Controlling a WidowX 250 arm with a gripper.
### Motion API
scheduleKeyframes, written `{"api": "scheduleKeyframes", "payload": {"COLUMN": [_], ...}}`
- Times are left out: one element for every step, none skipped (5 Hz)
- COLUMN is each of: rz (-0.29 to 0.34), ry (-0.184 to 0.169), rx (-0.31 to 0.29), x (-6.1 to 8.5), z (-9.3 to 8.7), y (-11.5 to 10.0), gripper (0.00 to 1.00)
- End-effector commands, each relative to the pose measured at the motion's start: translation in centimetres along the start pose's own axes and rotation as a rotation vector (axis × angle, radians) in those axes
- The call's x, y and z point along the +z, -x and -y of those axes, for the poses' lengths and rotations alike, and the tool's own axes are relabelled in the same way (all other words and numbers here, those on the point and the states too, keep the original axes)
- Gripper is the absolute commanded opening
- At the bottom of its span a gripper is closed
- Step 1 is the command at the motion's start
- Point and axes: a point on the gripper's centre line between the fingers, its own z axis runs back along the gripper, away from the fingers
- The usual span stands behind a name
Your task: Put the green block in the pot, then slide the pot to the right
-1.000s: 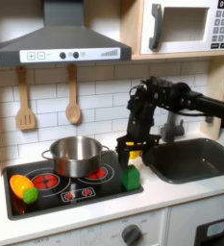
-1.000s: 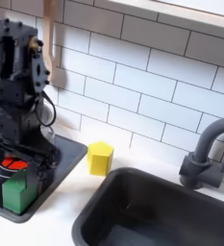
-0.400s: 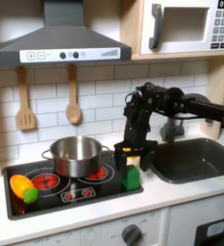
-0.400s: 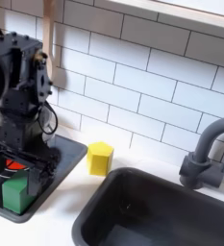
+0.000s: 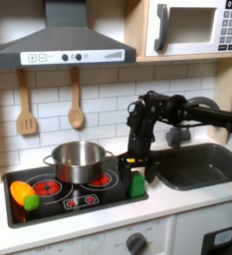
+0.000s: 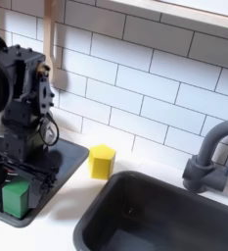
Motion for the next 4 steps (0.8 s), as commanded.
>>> {"api": "scheduleKeyframes", "payload": {"rz": [-0.016,-0.025,-0.029,-0.044], "ry": [0.006,0.011,0.025,0.026], "rx": [-0.011,-0.026,-0.038,-0.037], "x": [-1.0,-1.5,-1.9,-2.4], "z": [-0.3,-0.2,-0.1,-0.3], "y": [0.1,0.0,-0.2,-0.3], "gripper": [1.0,1.0,1.0,1.0]}}
